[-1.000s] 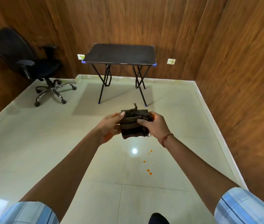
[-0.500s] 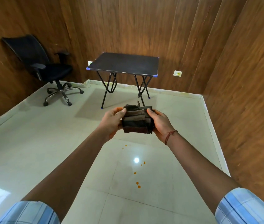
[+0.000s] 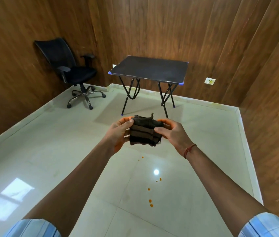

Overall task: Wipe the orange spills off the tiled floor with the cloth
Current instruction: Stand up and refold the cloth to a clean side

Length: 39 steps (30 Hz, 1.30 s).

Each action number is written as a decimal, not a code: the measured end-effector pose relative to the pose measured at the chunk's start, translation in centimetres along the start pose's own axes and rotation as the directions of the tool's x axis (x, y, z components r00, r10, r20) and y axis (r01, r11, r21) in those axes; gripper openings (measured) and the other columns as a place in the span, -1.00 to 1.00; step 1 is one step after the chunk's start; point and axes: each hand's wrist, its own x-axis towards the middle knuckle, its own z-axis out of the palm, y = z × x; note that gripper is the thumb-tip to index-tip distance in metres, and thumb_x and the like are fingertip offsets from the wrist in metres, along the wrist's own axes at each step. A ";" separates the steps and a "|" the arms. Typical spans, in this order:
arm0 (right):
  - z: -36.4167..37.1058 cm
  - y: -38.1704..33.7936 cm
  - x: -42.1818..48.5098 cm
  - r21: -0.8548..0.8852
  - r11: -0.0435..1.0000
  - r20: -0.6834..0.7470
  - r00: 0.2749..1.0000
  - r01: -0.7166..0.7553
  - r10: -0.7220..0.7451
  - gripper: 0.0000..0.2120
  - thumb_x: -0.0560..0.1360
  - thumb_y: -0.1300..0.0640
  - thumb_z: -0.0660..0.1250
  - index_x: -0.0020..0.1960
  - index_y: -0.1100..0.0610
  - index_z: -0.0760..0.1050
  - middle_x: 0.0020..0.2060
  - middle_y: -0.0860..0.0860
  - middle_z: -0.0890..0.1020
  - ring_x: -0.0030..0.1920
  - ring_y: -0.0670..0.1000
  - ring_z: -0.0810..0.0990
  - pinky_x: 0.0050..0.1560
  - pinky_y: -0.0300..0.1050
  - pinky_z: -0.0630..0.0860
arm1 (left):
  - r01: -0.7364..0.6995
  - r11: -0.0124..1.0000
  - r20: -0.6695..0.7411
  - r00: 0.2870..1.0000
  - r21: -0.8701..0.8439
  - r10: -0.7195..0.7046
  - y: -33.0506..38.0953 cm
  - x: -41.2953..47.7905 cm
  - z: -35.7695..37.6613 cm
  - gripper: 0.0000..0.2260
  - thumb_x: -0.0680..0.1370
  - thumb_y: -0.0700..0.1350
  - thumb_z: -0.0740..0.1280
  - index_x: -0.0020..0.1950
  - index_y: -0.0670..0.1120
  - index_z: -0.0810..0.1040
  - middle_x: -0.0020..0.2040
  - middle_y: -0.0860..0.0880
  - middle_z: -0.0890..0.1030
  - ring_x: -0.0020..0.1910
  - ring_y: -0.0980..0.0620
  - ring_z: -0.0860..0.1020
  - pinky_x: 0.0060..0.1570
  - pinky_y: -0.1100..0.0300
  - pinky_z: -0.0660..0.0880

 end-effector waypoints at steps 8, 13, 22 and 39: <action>-0.1 -2.6 3.7 -0.400 0.892 -0.098 0.958 0.209 -0.268 -0.84 0.49 0.13 0.43 0.06 0.12 0.65 -0.15 -0.03 0.68 -0.12 -0.11 0.63 -0.09 -0.36 0.50 | 0.119 0.971 -0.267 0.962 0.208 -0.061 0.4 5.5 1.8 -0.61 0.56 0.16 0.29 0.21 -0.11 0.48 0.14 -0.09 0.57 0.14 -0.09 0.54 0.03 0.06 0.53; -0.3 -1.5 4.7 -0.663 0.656 0.327 0.927 0.362 -0.181 -0.70 0.43 0.14 0.48 0.16 0.03 0.63 -0.01 -0.07 0.61 -0.05 -0.14 0.53 0.08 -0.37 0.44 | 0.377 0.881 0.151 0.926 -0.285 -0.347 -0.6 7.2 3.0 -0.24 0.49 0.44 0.03 0.31 -0.16 0.52 0.22 -0.24 0.58 0.18 -0.20 0.57 -0.04 -0.03 0.57; -5.1 0.1 7.9 -0.577 0.787 0.057 0.972 0.219 -0.228 -0.58 0.41 -0.05 0.50 0.21 0.08 0.57 -0.02 -0.06 0.63 -0.05 -0.17 0.57 -0.03 -0.46 0.46 | 0.301 0.889 0.117 0.953 -0.346 -0.278 -2.6 10.2 6.3 -0.45 0.64 0.21 -0.05 0.38 -0.10 0.45 0.27 -0.26 0.56 0.26 -0.23 0.53 0.30 -0.24 0.37; -8.3 3.7 11.0 0.024 1.000 0.420 0.907 -0.001 -0.009 -0.82 0.50 -0.01 0.39 0.06 0.02 0.59 -0.05 -0.01 0.69 0.04 0.00 0.66 0.05 -0.08 0.61 | 0.026 0.998 -0.397 0.918 0.051 -0.004 -5.0 8.4 12.3 -0.79 0.62 -0.08 0.26 0.21 -0.01 0.60 0.10 -0.12 0.67 0.12 -0.13 0.62 0.16 -0.10 0.51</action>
